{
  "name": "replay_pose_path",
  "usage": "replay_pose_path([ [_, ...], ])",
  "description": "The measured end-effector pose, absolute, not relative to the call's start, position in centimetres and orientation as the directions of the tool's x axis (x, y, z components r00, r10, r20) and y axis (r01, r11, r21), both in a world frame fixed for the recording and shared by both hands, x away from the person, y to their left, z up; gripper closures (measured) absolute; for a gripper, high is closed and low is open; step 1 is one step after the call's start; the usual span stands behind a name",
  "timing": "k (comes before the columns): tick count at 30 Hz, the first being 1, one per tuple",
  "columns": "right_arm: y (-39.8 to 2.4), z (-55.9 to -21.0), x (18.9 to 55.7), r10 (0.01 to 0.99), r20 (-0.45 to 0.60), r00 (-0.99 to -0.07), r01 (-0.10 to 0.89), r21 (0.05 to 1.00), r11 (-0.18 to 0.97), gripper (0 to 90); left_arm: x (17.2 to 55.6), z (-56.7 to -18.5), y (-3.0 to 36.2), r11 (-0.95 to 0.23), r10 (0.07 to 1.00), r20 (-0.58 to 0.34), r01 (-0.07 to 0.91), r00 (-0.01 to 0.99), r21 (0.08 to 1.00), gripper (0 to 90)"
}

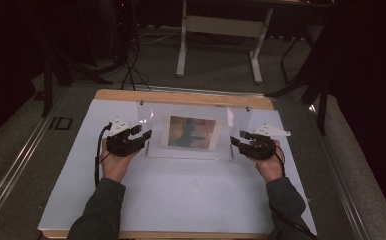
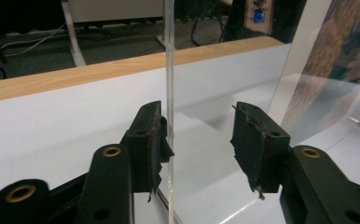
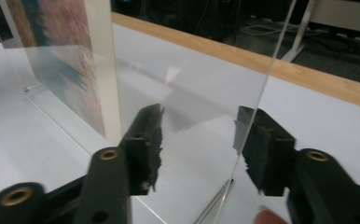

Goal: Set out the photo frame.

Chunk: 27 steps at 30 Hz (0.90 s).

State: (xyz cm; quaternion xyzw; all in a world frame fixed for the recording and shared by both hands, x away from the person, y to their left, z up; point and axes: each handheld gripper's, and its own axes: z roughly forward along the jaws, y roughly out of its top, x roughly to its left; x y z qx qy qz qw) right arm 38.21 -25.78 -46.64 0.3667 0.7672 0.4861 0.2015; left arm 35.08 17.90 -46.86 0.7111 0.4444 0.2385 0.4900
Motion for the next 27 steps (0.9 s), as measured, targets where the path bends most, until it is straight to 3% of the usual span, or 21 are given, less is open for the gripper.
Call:
replay_pose_path([
  [21, -29.4, -47.2, 36.4, 0.770, 0.080, -0.633, 0.413, 0.876, 0.248, 40.8, 32.4, -47.3, 20.2, -0.101, 0.884, -0.110, 0.417, 0.454, 0.903, 51.5],
  [27, -31.7, -48.0, 36.3, 0.827, 0.073, -0.558, 0.480, 0.841, 0.250, 38.8, 31.4, -48.4, 21.3, -0.122, 0.906, -0.092, 0.465, 0.412, 0.877, 51.0],
])
